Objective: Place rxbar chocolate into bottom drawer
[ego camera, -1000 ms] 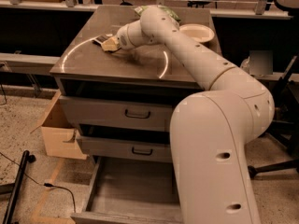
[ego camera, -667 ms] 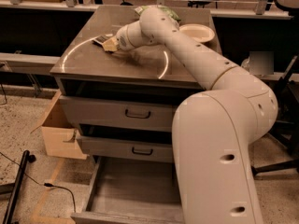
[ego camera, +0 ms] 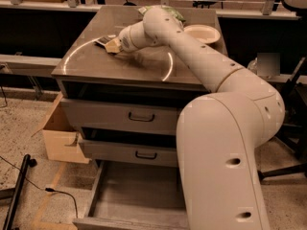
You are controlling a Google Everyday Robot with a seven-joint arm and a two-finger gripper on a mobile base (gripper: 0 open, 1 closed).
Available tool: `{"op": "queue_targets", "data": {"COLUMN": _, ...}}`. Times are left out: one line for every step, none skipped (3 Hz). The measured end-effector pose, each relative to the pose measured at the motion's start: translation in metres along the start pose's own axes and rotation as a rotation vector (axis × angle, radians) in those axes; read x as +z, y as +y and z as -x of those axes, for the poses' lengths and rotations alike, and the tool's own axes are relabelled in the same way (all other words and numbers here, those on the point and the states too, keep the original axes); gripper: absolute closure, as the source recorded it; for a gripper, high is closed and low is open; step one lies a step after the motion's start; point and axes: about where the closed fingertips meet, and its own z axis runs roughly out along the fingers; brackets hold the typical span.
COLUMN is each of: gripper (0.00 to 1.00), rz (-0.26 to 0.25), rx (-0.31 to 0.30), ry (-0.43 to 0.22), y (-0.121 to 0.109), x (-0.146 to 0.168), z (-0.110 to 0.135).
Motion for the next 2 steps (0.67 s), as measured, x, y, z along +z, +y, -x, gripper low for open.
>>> {"op": "queue_targets", "data": {"gripper": 1.00, "rz": 0.000, "rx": 0.000, "ry": 0.000, "y": 0.000, "x": 0.000, "z": 0.000}}
{"op": "queue_targets", "data": {"gripper": 1.00, "rz": 0.008, "rx": -0.008, "ry": -0.021, "y": 0.012, "x": -0.025, "z": -0.003}}
